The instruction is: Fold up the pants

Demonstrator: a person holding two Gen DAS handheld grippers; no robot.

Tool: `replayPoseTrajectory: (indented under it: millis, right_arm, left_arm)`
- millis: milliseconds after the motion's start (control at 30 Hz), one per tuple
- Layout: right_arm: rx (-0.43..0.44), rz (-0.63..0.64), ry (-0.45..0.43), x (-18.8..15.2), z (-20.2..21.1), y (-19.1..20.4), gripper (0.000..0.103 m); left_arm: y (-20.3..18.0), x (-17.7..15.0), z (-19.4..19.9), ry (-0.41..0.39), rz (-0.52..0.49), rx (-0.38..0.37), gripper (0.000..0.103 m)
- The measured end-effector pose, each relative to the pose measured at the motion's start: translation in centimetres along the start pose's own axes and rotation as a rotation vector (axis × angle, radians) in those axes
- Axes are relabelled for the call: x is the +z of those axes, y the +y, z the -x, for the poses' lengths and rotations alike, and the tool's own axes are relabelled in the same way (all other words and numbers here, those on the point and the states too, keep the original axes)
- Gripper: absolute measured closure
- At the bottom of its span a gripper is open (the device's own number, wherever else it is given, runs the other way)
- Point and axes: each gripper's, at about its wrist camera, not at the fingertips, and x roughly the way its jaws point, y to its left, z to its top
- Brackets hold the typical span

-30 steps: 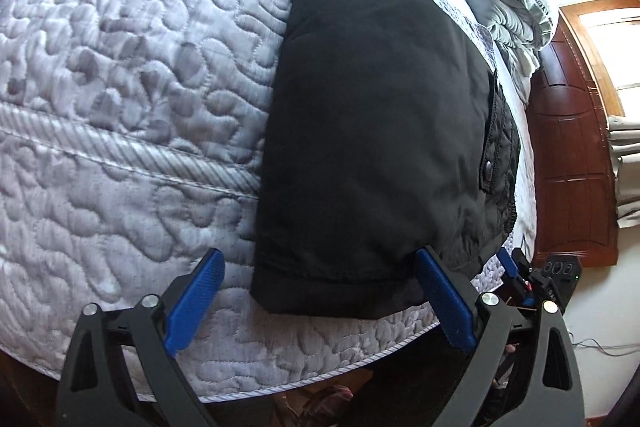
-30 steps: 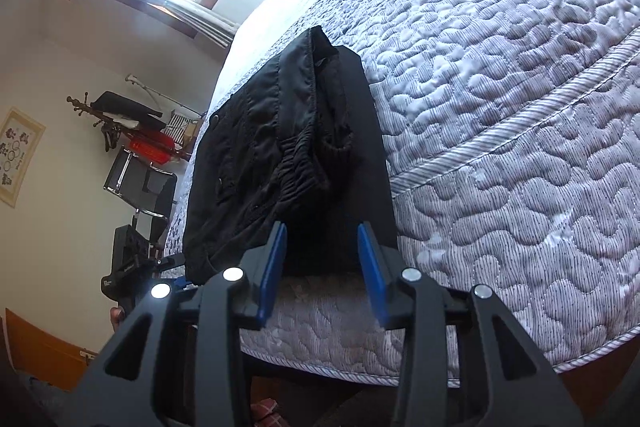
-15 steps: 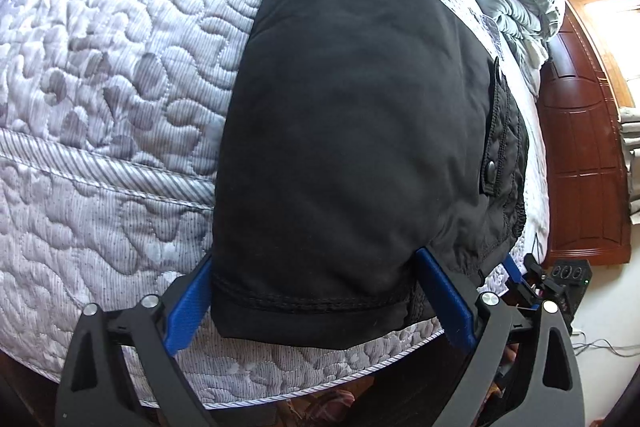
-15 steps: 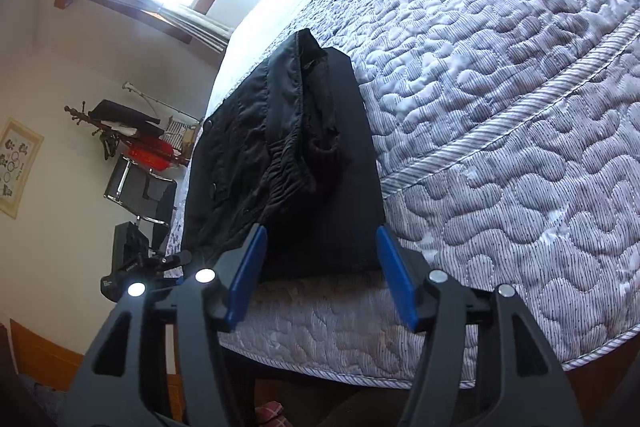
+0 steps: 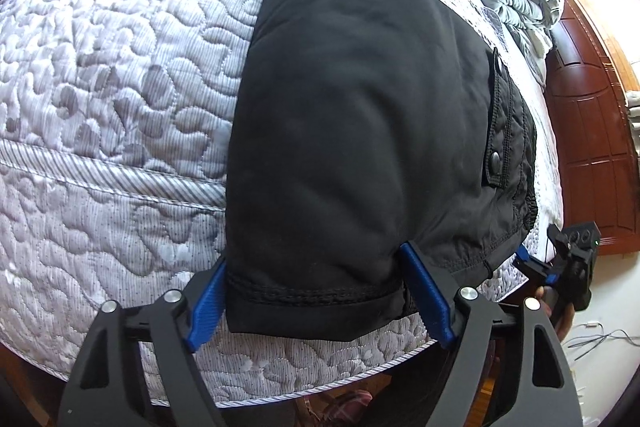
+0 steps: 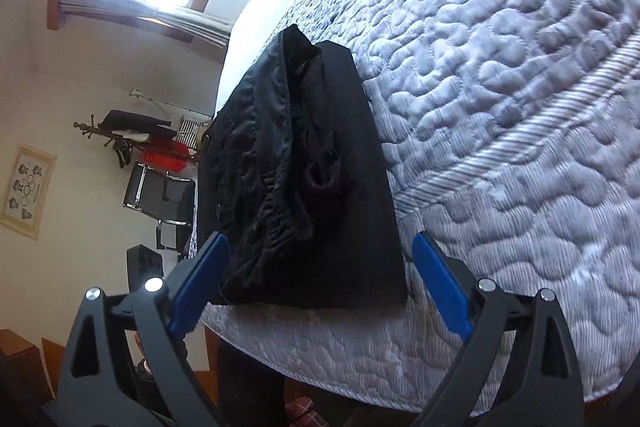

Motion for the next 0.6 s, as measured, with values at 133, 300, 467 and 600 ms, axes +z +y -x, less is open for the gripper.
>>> replayPoseTrajectory:
  millis: [133, 300, 467, 600]
  right_arm:
    - [-0.001, -0.010, 0.028, 0.6, -1.5, 0.0, 0.010]
    - [-0.009, -0.017, 0.064, 0.6, -3.2, -0.1, 0.010]
    - [-0.008, -0.002, 0.079, 0.3, -4.2, 0.8, 0.009]
    - [-0.034, 0.026, 0.089, 0.4, -4.8, 1.8, 0.008]
  left_arm:
    - [0.3, 0.2, -0.1, 0.009, 0.000, -0.007, 0.022]
    - [0.5, 0.6, -0.2, 0.024, 0.004, -0.014, 0.019]
    - [0.5, 1.3, -0.8, 0.032, 0.009, -0.023, 0.010]
    - [0.1, 1.9, -1.7, 0.057, 0.022, -0.033, 0.004]
